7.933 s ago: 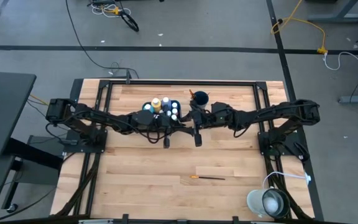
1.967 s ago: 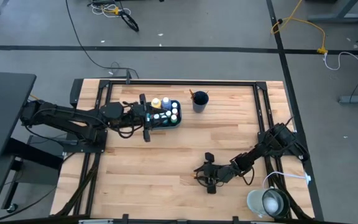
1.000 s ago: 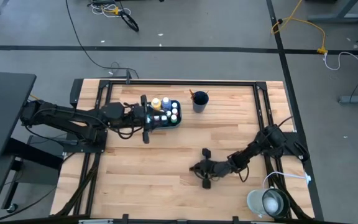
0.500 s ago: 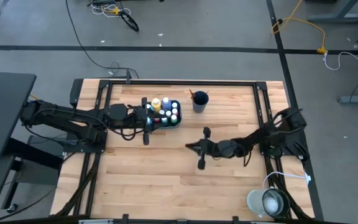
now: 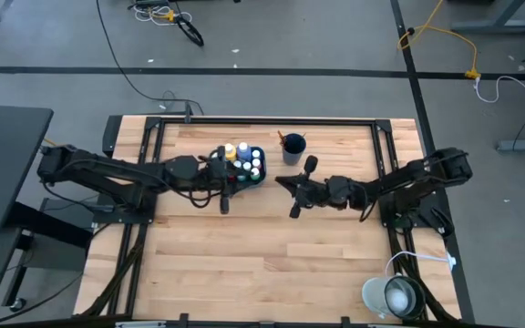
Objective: Pick & Place Paint Supplies
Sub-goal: Put the gold paint brush into the blue cup
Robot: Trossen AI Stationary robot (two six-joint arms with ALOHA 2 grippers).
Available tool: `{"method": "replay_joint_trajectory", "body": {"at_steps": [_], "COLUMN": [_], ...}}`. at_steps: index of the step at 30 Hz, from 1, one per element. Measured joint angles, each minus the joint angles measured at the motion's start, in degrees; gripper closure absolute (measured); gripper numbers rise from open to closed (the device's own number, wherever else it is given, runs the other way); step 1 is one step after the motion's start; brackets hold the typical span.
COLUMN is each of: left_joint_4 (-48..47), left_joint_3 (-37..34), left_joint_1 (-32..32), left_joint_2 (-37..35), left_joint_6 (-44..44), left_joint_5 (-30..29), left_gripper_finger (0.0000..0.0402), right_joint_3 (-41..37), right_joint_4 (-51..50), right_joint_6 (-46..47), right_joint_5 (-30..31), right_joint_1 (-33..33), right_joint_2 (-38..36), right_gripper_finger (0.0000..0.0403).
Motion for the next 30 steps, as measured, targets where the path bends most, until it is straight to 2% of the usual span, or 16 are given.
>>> {"method": "replay_joint_trajectory", "body": {"at_steps": [3,7,10,13,21,24,30], "left_joint_4": [0.87,1.55,4.97,11.66,27.37,29.75,30.32], "left_joint_3": [0.01,-0.04,-0.05,-0.04,0.30,2.01,6.05], "left_joint_1": [0.00,0.00,0.00,0.00,0.24,0.24,0.40], "left_joint_2": [3.00,6.48,8.43,11.32,21.23,23.51,24.12], "left_joint_6": [-1.99,-0.99,-1.22,-1.29,0.79,1.05,2.44], "left_joint_5": [-0.43,-0.64,-0.78,0.28,1.65,1.98,3.57], "left_gripper_finger": [0.0262,0.0262,0.0262,0.0262,0.0261,0.0249,0.0202], "right_joint_3": [0.04,0.11,0.11,0.11,6.88,10.15,13.32], "right_joint_4": [6.57,18.98,26.59,29.70,26.54,22.12,16.56], "right_joint_6": [8.87,16.01,19.93,23.29,25.60,25.46,25.24], "right_joint_5": [-2.84,-9.40,-13.91,-17.20,-22.41,-22.62,-22.63], "right_joint_1": [-1.74,-2.64,-2.68,-2.70,-2.70,-2.70,-2.68], "right_joint_2": [-0.19,-0.46,-0.46,-0.44,-0.42,-0.42,-0.37], "right_gripper_finger": [0.0392,0.0392,0.0392,0.0392,0.0392,0.0392,0.0392]}}
